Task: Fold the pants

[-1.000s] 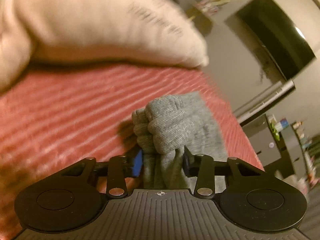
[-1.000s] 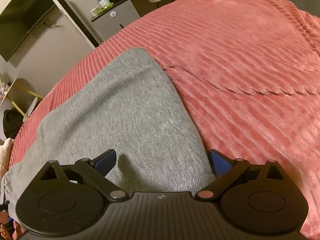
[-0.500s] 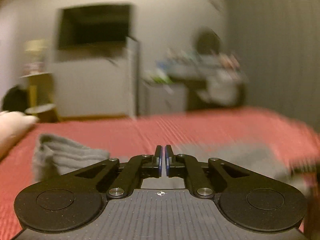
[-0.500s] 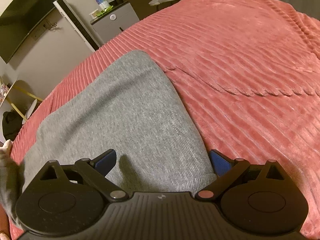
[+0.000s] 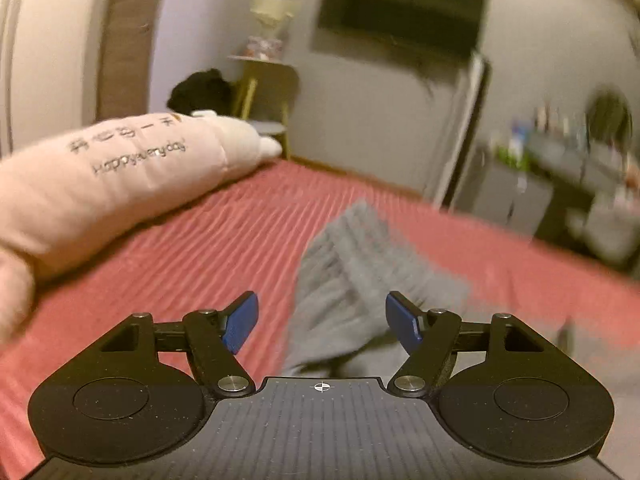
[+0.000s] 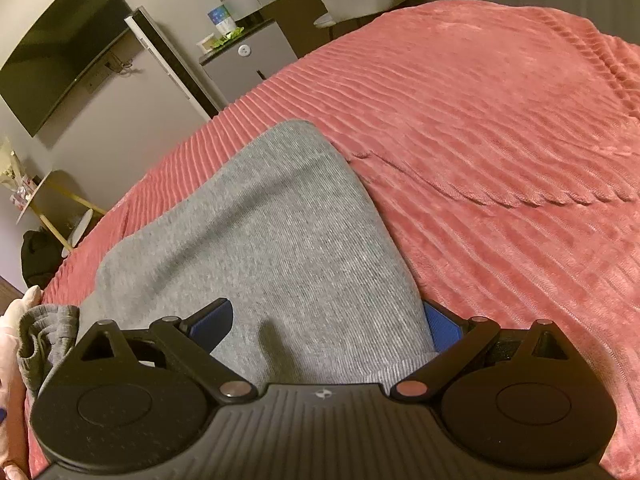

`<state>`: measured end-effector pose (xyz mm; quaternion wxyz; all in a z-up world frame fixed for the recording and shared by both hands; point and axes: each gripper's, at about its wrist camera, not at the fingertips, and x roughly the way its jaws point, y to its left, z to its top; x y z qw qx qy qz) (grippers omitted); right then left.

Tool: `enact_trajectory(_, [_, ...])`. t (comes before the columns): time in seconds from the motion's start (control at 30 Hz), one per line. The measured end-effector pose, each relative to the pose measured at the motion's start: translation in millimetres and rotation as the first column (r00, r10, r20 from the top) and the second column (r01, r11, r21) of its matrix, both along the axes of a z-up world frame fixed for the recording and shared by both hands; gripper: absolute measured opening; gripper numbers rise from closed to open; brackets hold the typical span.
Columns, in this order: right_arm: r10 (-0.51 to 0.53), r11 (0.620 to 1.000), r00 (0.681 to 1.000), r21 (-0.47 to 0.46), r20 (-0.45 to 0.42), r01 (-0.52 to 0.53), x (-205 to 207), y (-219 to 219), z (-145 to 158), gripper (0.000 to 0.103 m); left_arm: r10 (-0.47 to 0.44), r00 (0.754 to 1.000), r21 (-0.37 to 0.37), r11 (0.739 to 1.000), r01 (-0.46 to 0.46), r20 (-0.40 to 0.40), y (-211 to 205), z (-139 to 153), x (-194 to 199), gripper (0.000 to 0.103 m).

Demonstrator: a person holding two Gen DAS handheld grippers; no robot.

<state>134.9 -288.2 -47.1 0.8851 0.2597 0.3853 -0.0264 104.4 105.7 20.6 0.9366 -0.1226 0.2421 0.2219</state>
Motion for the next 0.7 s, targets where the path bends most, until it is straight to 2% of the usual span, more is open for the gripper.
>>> enact_trajectory(0.1, [-0.007,1.0,1.0,0.009,-0.004,0.008,0.2,-0.2,-0.5,0.099,-0.071,0.992,0.052,0.996,0.077,-0.109,-6.8,-16.0,17.3,0.075])
enact_trajectory(0.17, [-0.011,1.0,1.0,0.012,-0.006,0.011,0.2,-0.1,-0.7,0.099,-0.07,0.984,0.127,0.988,0.091,-0.164,-15.3,-27.3,36.1,0.069])
enact_trajectory(0.2, [-0.013,1.0,1.0,0.014,-0.008,0.013,0.5,-0.1,-1.2,0.099,-0.058,0.983,0.161,0.983,0.087,-0.176,-17.3,-30.3,42.3,0.058])
enact_trajectory(0.23, [-0.013,1.0,1.0,0.018,-0.01,0.014,1.1,-0.7,-1.8,0.099,-0.054,0.983,0.161,0.984,0.083,-0.176,-23.8,-29.5,42.0,0.053])
enact_trajectory(0.3, [-0.015,1.0,1.0,0.025,-0.009,0.015,1.4,-2.0,-2.8,0.099,-0.065,0.987,0.073,0.994,0.076,-0.147,-16.5,-31.2,44.1,0.021])
enact_trajectory(0.33, [-0.017,0.999,1.0,0.027,-0.006,0.018,1.4,-2.7,-3.4,0.099,-0.065,0.99,0.05,0.996,0.071,-0.127,-15.4,-31.0,43.1,0.016])
enact_trajectory(0.43, [-0.023,0.999,1.0,0.03,0.006,0.023,1.1,-1.2,-3.6,0.099,-0.045,0.999,0.077,0.996,0.046,-0.012,-21.8,-16.2,36.4,0.013])
enact_trajectory(0.5, [-0.023,0.999,1.0,0.027,0.007,0.023,2.0,-0.3,-4.0,0.099,-0.045,0.995,0.071,0.997,0.038,0.092,-27.2,1.5,30.2,0.012])
enact_trajectory(0.53, [-0.024,0.999,1.0,0.026,0.009,0.024,2.2,0.3,-4.2,0.099,-0.057,0.991,0.061,0.997,0.05,0.119,-30.6,7.6,33.2,0.012])
enact_trajectory(0.6, [-0.024,0.999,1.0,0.023,0.01,0.024,3.0,0.8,-4.6,0.099,-0.098,0.988,0.054,0.994,0.092,0.122,-40.5,9.1,43.6,0.012])
enact_trajectory(0.67, [-0.026,1.0,1.0,0.016,0.009,0.025,3.3,2.5,-4.3,0.099,-0.182,0.98,0.066,0.982,0.177,0.081,-54.7,-0.1,56.9,0.014])
enact_trajectory(0.7, [-0.025,1.0,1.0,0.011,0.009,0.025,3.3,3.5,-4.1,0.099,-0.238,0.971,0.084,0.968,0.235,0.023,-63.6,-7.8,63.4,0.027])
